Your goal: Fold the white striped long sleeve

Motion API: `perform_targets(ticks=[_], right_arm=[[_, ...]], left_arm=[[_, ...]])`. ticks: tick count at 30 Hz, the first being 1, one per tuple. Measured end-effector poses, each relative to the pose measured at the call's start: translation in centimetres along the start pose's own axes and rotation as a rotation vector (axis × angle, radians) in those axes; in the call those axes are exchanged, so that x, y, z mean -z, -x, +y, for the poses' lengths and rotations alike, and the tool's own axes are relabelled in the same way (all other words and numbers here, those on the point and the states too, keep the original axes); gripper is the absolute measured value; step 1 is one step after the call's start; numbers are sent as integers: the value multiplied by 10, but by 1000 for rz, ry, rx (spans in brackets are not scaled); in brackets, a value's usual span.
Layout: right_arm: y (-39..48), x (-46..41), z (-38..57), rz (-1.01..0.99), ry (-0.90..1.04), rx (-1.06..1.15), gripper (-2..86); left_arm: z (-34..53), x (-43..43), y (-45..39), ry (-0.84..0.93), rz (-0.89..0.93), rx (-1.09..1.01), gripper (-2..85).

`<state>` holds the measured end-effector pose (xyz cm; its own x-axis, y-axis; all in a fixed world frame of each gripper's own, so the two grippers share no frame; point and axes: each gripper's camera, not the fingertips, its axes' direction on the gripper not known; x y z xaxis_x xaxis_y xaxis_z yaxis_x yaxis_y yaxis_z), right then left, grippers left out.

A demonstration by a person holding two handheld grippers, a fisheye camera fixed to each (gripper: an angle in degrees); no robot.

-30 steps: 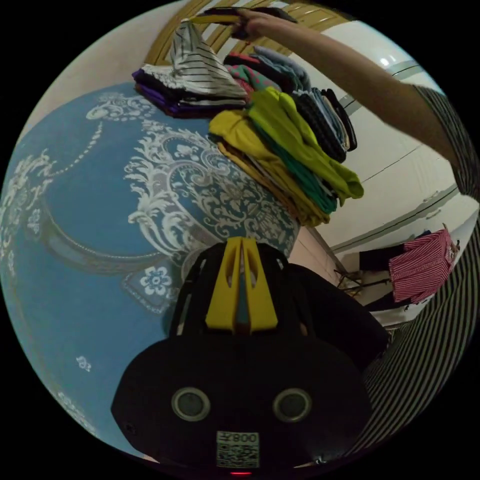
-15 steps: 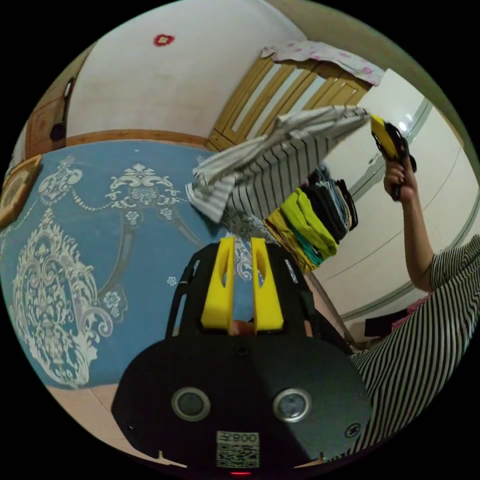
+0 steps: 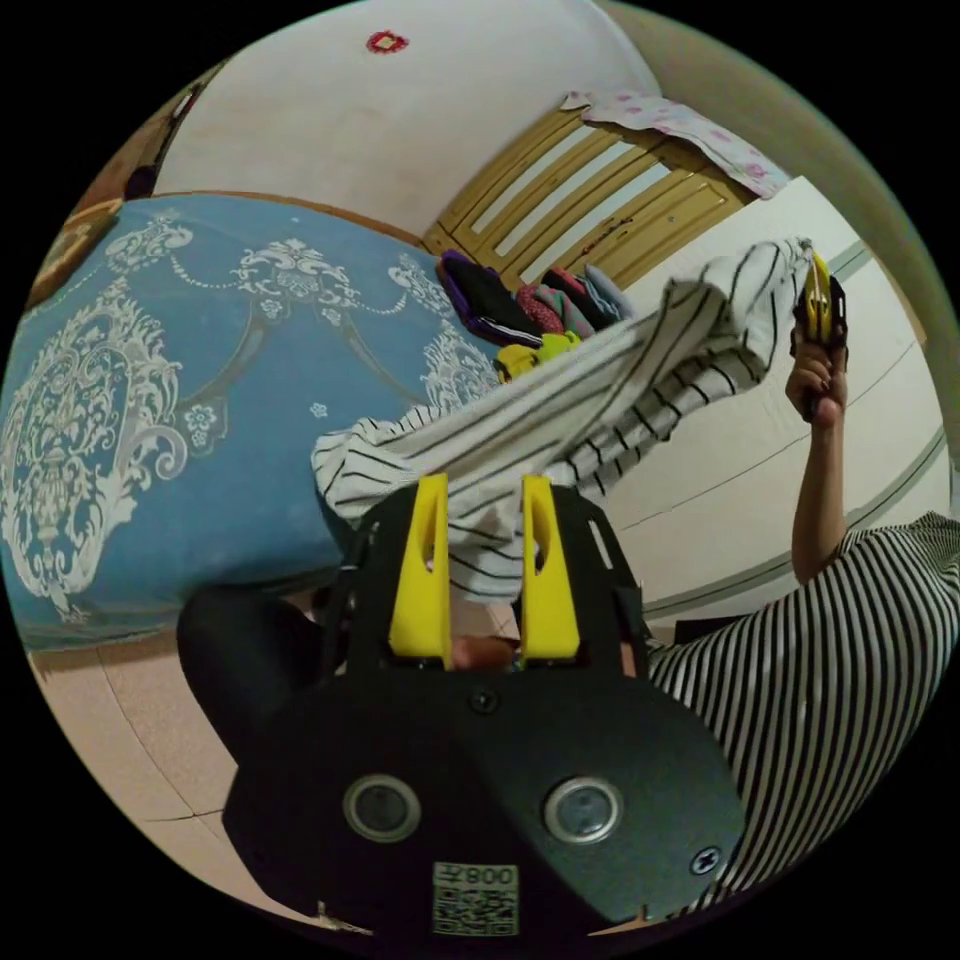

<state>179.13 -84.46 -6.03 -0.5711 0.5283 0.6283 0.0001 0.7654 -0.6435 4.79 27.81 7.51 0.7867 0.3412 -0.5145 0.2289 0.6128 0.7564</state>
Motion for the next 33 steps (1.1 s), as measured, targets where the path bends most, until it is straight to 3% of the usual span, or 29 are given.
perform_targets(ticks=[12,15,19,22,33], right_arm=[[116,14,29,6,-15,9,1],[135,18,37,-4,-26,-1,1],[160,24,47,-17,-27,-13,1],[178,28,52,-7,-18,-14,1],[221,56,72,34,-45,-27,1]], left_arm=[[-14,63,-46,166,-105,-21,125],[-8,88,-32,120,40,177,113],[6,110,2,12,384,530,96],[10,119,9,-29,501,680,85],[-10,214,-48,-141,601,684,13]])
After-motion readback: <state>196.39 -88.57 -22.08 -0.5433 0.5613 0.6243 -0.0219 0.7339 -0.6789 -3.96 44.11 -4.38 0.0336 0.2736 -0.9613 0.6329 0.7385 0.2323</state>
